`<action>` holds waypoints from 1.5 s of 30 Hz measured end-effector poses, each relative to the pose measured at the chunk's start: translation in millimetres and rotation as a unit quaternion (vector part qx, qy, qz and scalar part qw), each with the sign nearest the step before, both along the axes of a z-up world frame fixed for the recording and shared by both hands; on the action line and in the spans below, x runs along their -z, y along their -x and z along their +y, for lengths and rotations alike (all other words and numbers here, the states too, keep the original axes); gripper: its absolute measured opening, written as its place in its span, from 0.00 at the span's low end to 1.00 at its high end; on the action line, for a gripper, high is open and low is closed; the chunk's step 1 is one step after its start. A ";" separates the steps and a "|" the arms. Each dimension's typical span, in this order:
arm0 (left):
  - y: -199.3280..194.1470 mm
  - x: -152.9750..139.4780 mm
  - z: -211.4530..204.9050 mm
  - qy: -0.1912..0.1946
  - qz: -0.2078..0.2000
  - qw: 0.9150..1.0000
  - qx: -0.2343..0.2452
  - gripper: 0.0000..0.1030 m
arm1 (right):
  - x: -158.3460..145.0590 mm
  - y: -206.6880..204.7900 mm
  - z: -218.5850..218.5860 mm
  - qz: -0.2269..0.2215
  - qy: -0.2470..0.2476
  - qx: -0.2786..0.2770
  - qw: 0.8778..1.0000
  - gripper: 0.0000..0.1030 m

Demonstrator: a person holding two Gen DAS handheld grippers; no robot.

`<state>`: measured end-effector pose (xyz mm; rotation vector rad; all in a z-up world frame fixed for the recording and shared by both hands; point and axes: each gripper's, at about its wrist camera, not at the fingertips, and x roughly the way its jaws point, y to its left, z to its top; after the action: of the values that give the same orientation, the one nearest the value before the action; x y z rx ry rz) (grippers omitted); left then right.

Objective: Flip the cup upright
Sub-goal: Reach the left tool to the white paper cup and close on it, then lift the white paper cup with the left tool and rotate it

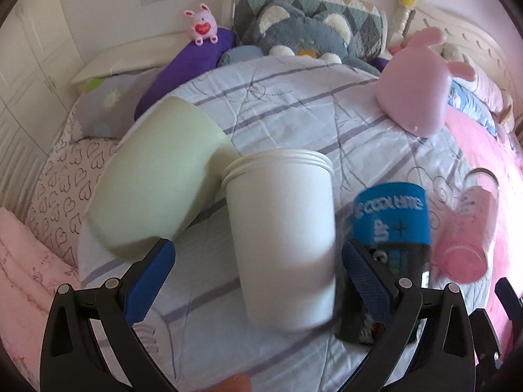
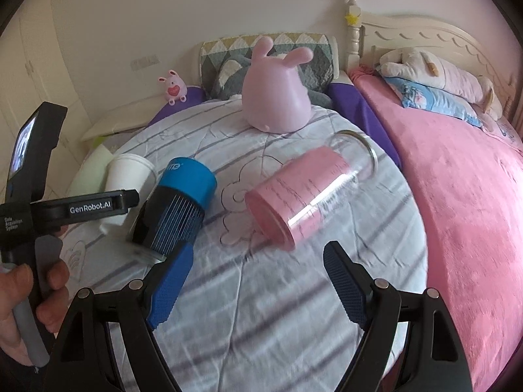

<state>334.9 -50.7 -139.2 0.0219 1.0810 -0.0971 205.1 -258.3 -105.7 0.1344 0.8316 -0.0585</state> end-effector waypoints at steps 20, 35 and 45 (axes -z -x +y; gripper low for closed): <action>-23.1 16.4 2.9 0.082 0.033 0.996 0.010 0.65 | 15.2 -34.7 -5.7 0.024 -0.005 0.001 1.000 0.80; 45.8 -35.2 15.6 0.065 -0.022 0.997 0.028 0.65 | 1.2 -0.9 -7.0 0.007 -0.007 0.010 1.000 0.80; 138.0 -44.4 -20.8 0.067 -0.012 0.994 0.085 0.65 | -24.5 61.0 -16.9 -0.026 -0.014 0.031 0.999 0.80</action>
<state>196.8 -71.5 -94.7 -0.0061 1.0450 -0.3221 144.1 -275.2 -81.3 0.1878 0.7774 -0.1018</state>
